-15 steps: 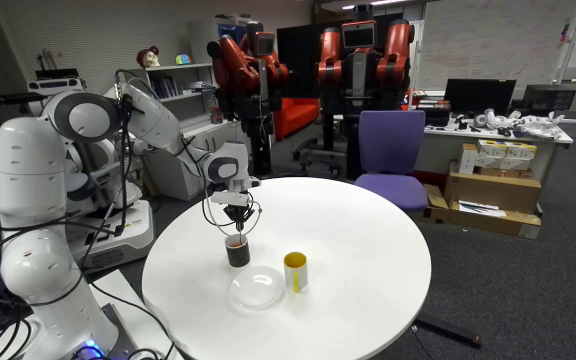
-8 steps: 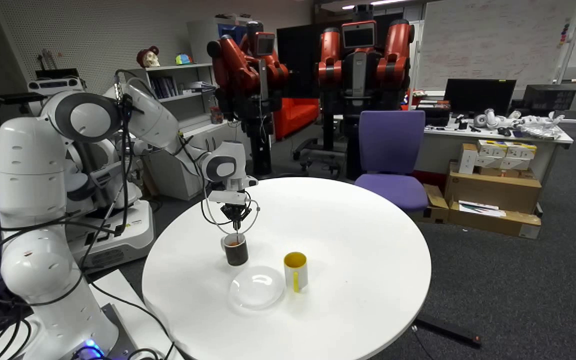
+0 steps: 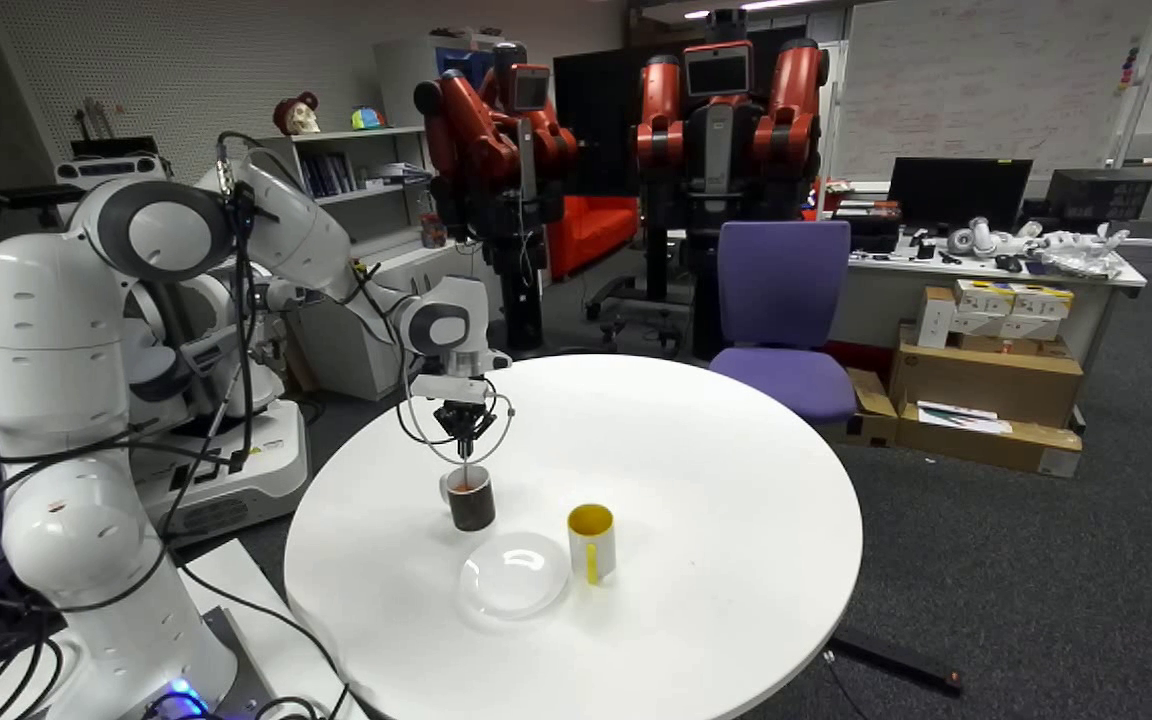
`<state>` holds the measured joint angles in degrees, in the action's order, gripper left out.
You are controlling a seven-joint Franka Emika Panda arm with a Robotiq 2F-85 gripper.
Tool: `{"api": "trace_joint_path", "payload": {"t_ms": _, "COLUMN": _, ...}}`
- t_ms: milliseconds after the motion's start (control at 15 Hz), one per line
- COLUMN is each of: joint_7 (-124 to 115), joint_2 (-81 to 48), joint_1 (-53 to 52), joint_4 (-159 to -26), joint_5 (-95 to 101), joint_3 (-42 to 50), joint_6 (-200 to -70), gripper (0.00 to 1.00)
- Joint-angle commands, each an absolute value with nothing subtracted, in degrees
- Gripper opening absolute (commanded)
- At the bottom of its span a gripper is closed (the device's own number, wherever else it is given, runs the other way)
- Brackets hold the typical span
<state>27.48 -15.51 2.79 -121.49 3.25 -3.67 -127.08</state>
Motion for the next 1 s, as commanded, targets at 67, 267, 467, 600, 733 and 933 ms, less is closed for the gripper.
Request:
{"api": "trace_joint_path", "payload": {"t_ms": 67, "joint_7": 28.0, "joint_2": -12.5, "joint_1": 2.9, "joint_4": -122.6, "joint_5": 2.5, "joint_3": -3.6, "joint_6": -123.4, "gripper": 0.01}}
{"api": "trace_joint_path", "payload": {"t_ms": 267, "joint_7": 27.8, "joint_2": -12.2, "joint_1": 3.3, "joint_4": -123.1, "joint_5": 2.6, "joint_3": -3.1, "joint_6": -123.5, "gripper": 0.01}}
{"api": "trace_joint_path", "payload": {"t_ms": 467, "joint_7": 27.1, "joint_2": -12.1, "joint_1": 3.6, "joint_4": -123.7, "joint_5": 3.1, "joint_3": -2.2, "joint_6": -123.0, "gripper": 0.01}}
{"api": "trace_joint_path", "payload": {"t_ms": 600, "joint_7": 26.7, "joint_2": -12.3, "joint_1": 3.7, "joint_4": -123.8, "joint_5": 3.5, "joint_3": -1.5, "joint_6": -123.2, "gripper": 0.01}}
{"api": "trace_joint_path", "payload": {"t_ms": 733, "joint_7": 26.5, "joint_2": -12.6, "joint_1": 3.8, "joint_4": -123.7, "joint_5": 3.8, "joint_3": -0.9, "joint_6": -123.5, "gripper": 0.01}}
{"api": "trace_joint_path", "payload": {"t_ms": 933, "joint_7": 26.6, "joint_2": -13.4, "joint_1": 3.9, "joint_4": -123.1, "joint_5": 3.8, "joint_3": -0.2, "joint_6": -124.2, "gripper": 0.01}}
